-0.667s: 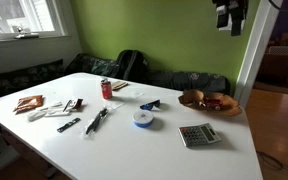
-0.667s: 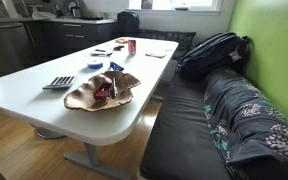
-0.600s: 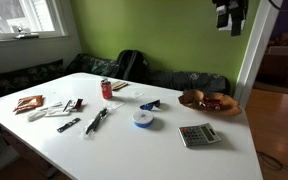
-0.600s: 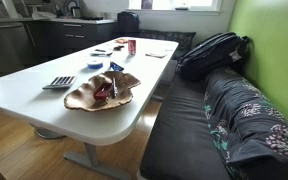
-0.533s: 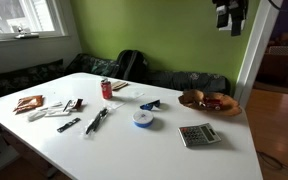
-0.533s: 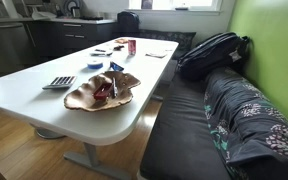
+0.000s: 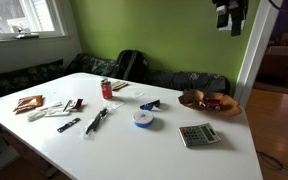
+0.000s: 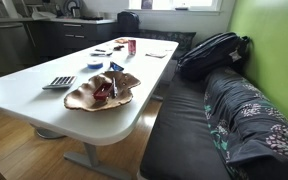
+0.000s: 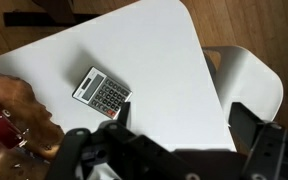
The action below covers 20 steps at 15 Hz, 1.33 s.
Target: Put the glasses on the wooden tray
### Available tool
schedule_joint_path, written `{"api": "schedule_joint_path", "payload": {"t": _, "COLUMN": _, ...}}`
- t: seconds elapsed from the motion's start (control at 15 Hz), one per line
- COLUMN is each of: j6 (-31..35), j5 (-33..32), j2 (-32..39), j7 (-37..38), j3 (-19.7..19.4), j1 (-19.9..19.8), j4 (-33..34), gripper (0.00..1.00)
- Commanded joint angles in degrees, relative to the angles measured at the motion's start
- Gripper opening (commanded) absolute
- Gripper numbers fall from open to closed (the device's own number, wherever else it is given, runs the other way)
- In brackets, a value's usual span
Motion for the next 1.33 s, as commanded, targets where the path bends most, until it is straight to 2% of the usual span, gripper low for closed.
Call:
{"api": "schedule_joint_path", "payload": {"t": 0.0, "j6": -0.2, "j5": 0.3, "j2": 0.0, "j7": -0.2, "j3": 0.8, "j1": -1.0, "j4": 0.1, "gripper": 1.0}}
{"api": "schedule_joint_path", "payload": {"t": 0.4, "j6": -0.2, "j5": 0.3, "j2": 0.0, "j7": -0.2, "j3": 0.8, "j1": -1.0, "j4": 0.1, "gripper": 1.0}}
{"api": "schedule_joint_path", "payload": {"t": 0.53, "j6": 2.0, "j5": -3.0, "j2": 2.4, "j7": -2.1, "j3": 1.1, "j1": -1.6, "j4": 0.7, "gripper": 1.0}}
{"api": "schedule_joint_path", "payload": {"t": 0.73, "j6": 7.0, "j5": -8.1, "j2": 9.9, "j7": -11.6, "j3": -0.4, "j1": -2.3, "j4": 3.2, "gripper": 1.0}}
{"api": "schedule_joint_path", "payload": {"t": 0.8, "j6": 8.7, "j5": -9.1, "j2": 13.4, "j7": -17.1, "j3": -1.4, "j1": -2.4, "j4": 4.5, "gripper": 1.0}}
{"api": "schedule_joint_path", "payload": {"t": 1.0, "j6": 11.7, "j5": -14.0, "j2": 23.4, "j7": -26.7, "j3": -2.3, "j1": -3.6, "j4": 10.3, "gripper": 1.0}}
{"api": "schedule_joint_path", "payload": {"t": 1.27, "j6": 15.4, "j5": -21.7, "j2": 37.7, "j7": -31.8, "j3": -0.8, "j1": -3.4, "j4": 20.6, "gripper": 1.0}}
